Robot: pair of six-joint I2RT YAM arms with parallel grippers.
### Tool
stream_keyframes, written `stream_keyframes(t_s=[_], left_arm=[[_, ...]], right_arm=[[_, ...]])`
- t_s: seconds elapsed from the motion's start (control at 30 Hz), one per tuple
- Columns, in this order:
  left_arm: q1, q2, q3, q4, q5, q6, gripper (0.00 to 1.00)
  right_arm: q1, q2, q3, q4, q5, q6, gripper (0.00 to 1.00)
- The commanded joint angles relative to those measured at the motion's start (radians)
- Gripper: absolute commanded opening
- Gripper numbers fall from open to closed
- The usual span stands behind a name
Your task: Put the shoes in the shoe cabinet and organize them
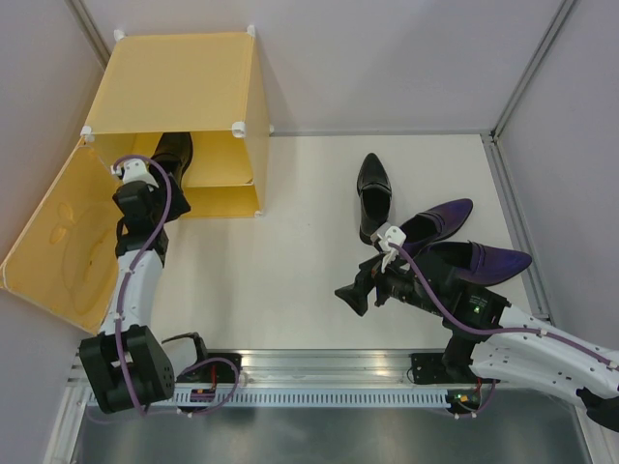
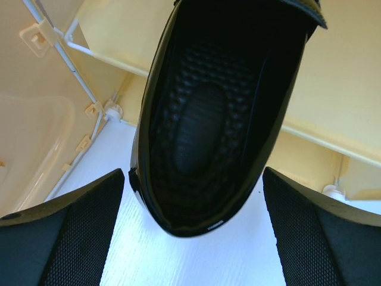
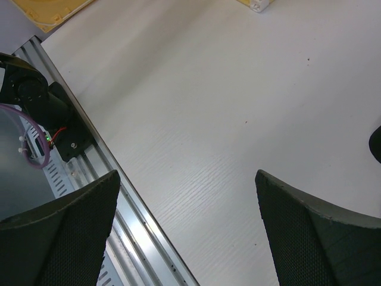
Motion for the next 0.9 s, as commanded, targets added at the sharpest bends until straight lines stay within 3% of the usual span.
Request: stream_keyframes(t_s=[0.0, 0.13, 0.33, 0.43, 0.67, 0.73, 0.87], left_arm=[[0.003, 0.036, 0.018, 0.068, -0.005, 0.048, 1.0], [0.003, 0.06, 0.026, 0.068, -0.008, 0.058, 0.98], [0.003, 0.054, 0.018, 0.108, -0.002, 0.056, 0.84], [0.003, 0.054, 0.026, 0.111, 0.006, 0.055, 0.72], [0.002, 0.016, 0.044, 0.151, 0.011, 0.038, 0.3], [0.003, 0.011, 0.07, 0.151, 0.011, 0.039, 0.28], [0.002, -0.006, 0.115, 0.15, 0.006, 0.03, 0.11]], right_arm=[[0.006, -0.012, 0.0, 0.032, -0.02, -0.012, 0.98], [0.006, -0.016, -0.001, 0.036, -0.015, -0.013, 0.98], [0.008, -0.007, -0.001, 0.038, -0.011, -0.016, 0.98], [0.008, -0.015, -0.003, 0.038, -0.003, -0.016, 0.98], [0.006, -0.01, -0.004, 0.033, -0.006, -0.013, 0.98], [0.006, -0.007, -0.003, 0.033, -0.002, -0.013, 0.98], [0.008, -0.004, 0.002, 0.028, 0.0, -0.015, 0.98]])
